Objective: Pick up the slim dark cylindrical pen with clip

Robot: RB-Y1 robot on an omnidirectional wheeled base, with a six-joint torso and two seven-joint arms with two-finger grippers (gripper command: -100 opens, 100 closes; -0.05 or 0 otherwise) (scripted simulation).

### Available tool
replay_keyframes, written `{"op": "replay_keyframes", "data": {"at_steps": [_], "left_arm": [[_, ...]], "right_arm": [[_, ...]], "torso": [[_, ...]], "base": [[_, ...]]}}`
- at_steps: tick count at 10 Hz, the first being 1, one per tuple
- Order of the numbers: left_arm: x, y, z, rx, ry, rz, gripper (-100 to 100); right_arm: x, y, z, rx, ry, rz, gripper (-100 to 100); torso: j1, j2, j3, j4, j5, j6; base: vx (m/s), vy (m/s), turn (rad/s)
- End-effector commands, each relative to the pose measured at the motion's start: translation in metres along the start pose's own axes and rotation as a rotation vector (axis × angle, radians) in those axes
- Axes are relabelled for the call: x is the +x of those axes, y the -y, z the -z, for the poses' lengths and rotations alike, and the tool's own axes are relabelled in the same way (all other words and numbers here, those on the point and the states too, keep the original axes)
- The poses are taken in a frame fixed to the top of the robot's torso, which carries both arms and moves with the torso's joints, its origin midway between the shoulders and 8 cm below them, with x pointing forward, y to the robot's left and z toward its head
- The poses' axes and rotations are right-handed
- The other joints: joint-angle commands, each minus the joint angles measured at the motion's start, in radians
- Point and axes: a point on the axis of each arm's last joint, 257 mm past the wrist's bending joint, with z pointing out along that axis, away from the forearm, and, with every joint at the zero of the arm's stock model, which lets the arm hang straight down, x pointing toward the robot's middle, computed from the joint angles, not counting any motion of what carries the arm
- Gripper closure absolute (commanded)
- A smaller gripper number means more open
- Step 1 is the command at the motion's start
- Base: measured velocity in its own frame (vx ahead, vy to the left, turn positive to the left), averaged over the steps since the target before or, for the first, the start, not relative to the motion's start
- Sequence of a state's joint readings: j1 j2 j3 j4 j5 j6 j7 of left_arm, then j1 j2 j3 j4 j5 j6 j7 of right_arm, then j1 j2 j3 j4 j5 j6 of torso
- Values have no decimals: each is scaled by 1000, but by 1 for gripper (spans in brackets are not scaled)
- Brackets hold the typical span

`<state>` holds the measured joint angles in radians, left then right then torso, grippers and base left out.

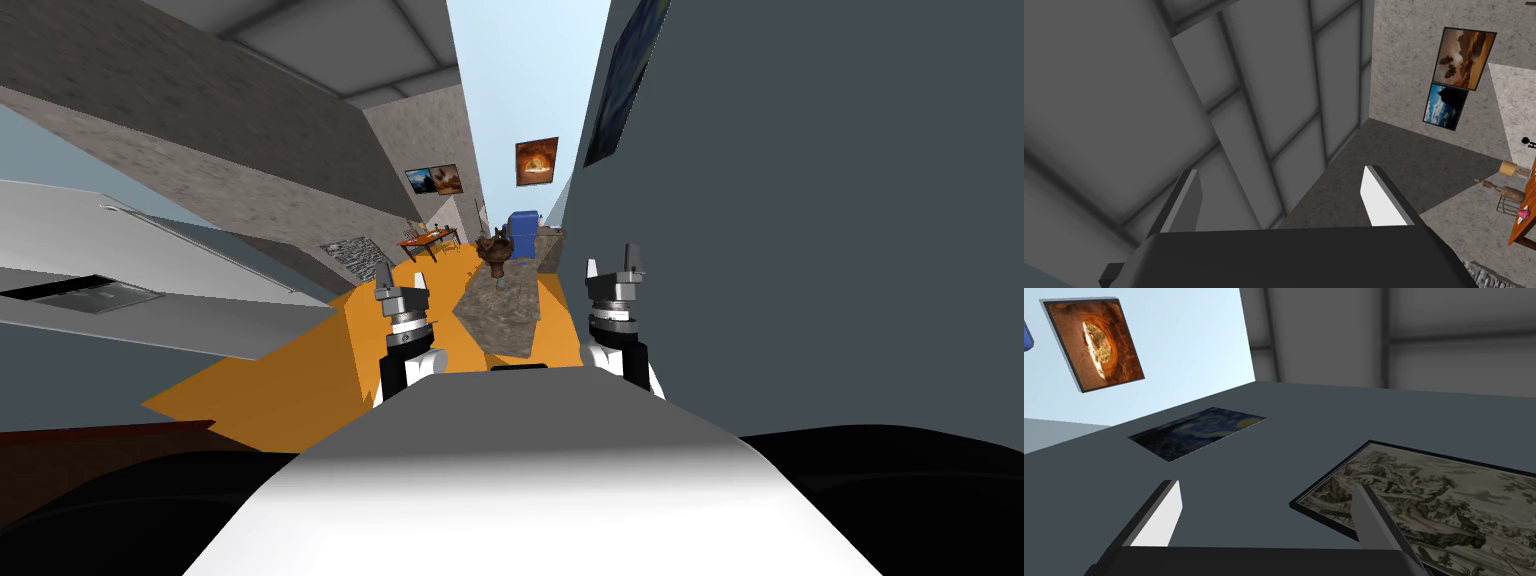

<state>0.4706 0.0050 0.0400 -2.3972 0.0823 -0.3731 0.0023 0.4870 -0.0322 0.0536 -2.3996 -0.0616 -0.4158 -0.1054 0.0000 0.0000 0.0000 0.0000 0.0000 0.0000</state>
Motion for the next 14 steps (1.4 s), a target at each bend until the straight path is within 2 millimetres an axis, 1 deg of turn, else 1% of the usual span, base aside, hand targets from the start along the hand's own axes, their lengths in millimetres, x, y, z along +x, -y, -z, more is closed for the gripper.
{"op": "replay_keyframes", "data": {"at_steps": [1,2,5,6,7,8,9,10,11,12,13,14], "left_arm": [[0,0,0,0,0,0,0],[0,0,0,0,0,0,0],[0,0,0,0,0,0,0],[0,0,0,0,0,0,0],[0,0,0,0,0,0,0],[0,0,0,0,0,0,0],[0,0,0,0,0,0,0],[0,0,0,0,0,0,0],[0,0,0,0,0,0,0],[0,0,0,0,0,0,0],[0,0,0,0,0,0,0],[0,0,0,0,0,0,0]], "right_arm": [[13,11,5,31,-45,18,-100],[13,11,5,31,-45,18,-100],[42,37,22,102,-133,42,-100],[42,37,22,102,-136,56,-100],[54,48,32,134,-176,66,-100],[54,48,32,133,-176,73,-100],[67,61,44,168,-221,82,-100],[67,61,44,167,-222,93,-100],[80,73,58,206,-268,96,-100],[80,73,58,204,-273,115,-100],[93,86,75,246,-317,111,-100],[94,87,76,243,-329,140,-100]], "torso": [[0,0,0,0,0,0],[1,0,0,0,0,0],[2,-1,-1,0,0,0],[2,-1,-1,0,1,0],[2,-1,-1,0,0,0],[2,-1,0,0,0,0],[2,-1,0,0,0,0],[2,-1,0,0,0,0],[1,-1,0,0,0,0],[2,-1,0,0,0,0],[2,0,0,0,1,0],[2,0,0,0,1,0]], "base": [[6,14,95],[9,17,76],[15,32,130],[11,25,52],[8,31,131],[9,21,56],[13,28,146],[10,22,66],[11,34,135],[7,29,96],[8,36,206],[8,25,67]]}}
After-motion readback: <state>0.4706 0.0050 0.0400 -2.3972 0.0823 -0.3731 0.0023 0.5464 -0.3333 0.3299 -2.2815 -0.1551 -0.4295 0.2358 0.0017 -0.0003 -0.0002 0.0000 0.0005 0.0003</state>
